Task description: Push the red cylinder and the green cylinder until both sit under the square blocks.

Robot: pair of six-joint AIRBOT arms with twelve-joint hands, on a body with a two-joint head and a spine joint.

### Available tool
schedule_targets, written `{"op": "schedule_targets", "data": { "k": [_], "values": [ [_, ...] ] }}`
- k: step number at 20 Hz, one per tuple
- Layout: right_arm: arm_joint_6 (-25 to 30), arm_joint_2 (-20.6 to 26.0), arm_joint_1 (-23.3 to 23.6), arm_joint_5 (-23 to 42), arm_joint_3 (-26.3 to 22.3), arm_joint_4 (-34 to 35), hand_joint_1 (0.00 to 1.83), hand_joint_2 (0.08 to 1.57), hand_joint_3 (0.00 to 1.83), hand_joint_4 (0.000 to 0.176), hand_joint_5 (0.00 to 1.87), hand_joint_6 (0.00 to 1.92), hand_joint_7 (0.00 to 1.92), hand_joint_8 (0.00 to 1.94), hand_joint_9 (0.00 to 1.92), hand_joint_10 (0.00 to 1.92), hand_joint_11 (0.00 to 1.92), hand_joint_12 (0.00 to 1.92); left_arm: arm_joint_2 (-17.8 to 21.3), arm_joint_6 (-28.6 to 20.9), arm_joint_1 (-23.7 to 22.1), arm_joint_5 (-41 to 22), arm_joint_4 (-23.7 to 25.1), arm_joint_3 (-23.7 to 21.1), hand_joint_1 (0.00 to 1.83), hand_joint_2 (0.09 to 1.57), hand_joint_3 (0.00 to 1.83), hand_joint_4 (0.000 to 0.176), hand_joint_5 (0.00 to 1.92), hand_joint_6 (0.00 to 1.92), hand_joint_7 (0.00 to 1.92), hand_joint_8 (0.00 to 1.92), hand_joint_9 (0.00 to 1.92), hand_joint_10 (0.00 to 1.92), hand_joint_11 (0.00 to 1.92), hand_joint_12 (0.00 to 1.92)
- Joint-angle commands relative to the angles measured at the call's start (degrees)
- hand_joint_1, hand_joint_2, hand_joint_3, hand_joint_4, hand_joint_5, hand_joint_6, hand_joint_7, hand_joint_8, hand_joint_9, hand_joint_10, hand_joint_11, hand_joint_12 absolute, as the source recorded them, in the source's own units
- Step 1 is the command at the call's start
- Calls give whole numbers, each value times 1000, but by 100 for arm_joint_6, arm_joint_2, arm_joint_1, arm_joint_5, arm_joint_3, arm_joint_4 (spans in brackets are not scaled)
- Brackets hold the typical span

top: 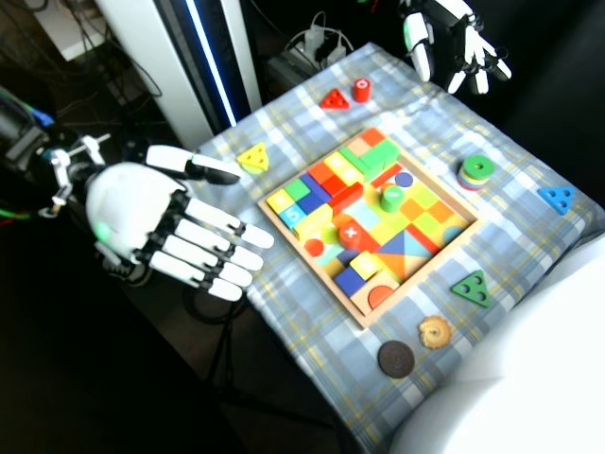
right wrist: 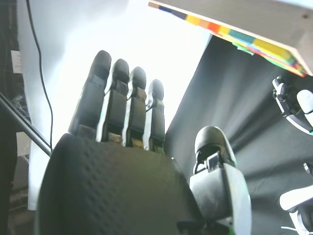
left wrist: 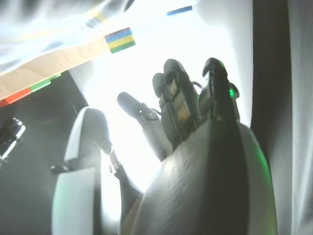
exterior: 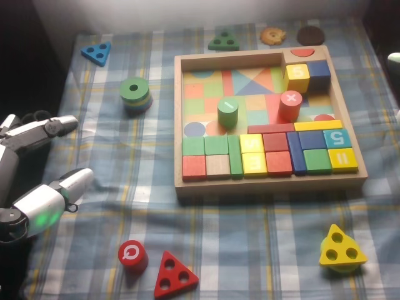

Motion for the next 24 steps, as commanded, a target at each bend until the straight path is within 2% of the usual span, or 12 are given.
{"op": "schedule_targets", "data": {
  "k": [1,3,4,5,7,8,10,11,14,16,17,24],
  "values": [
    [40,29,52,667,23,-16,0,1138,8,56,420,5,375,4,266,7,27,371,7,-53,-56,-627,225,42,945,1156,16,35,639,1,517,0,422,81,0,0],
    [40,29,62,628,37,-29,0,1133,4,63,412,1,367,0,262,3,29,370,7,-53,-56,-628,225,37,955,1153,10,32,647,3,527,4,434,77,0,0],
    [40,29,104,553,68,-70,0,1158,12,57,422,4,382,6,261,5,9,357,5,-53,-56,-620,225,36,968,1155,8,12,661,7,533,4,442,72,0,0],
    [40,27,214,409,121,-179,0,1178,4,32,414,1,401,4,297,5,76,291,4,-53,-56,-614,226,37,955,1159,9,22,657,5,530,2,436,65,0,0],
    [166,-38,632,-89,346,-629,0,1169,0,35,402,0,388,0,282,0,116,190,4,-55,-56,-622,228,36,954,1164,9,22,653,1,534,2,443,59,0,0],
    [326,-117,911,-440,545,-946,0,1155,0,55,415,6,376,0,273,0,115,185,3,-55,-55,-619,227,43,947,1168,9,31,647,0,531,0,440,54,0,0],
    [683,-281,1293,-934,893,-1411,0,1156,0,60,380,0,289,0,190,0,56,164,0,-55,-54,-611,228,51,923,1177,12,13,663,7,538,4,452,54,0,0],
    [909,-362,1452,-1152,1057,-1643,0,1099,0,92,362,0,208,0,105,0,10,100,-2,-55,-54,-601,235,56,911,1185,13,16,662,5,539,3,458,54,0,0],
    [1113,-575,1852,-1794,1424,-2179,0,1058,0,60,368,2,48,0,5,0,0,1,-4,-55,-54,-573,243,63,934,1174,6,5,679,10,541,3,466,52,0,0],
    [1113,-675,1989,-2048,1551,-2346,0,973,0,104,340,1,2,0,0,0,0,0,-7,-55,-54,-567,254,67,933,1171,4,15,691,11,554,6,481,54,0,0],
    [1114,-708,2029,-2111,1584,-2396,0,964,0,105,338,2,18,7,0,0,0,0,-7,-55,-54,-563,259,68,927,1173,4,9,700,13,564,9,497,60,9,4],
    [1114,-980,2242,-2565,1829,-2723,0,933,0,75,364,8,0,0,0,0,0,0,-11,-55,-54,-547,266,74,926,1178,4,9,699,5,557,1,483,49,0,0]
  ]
}}
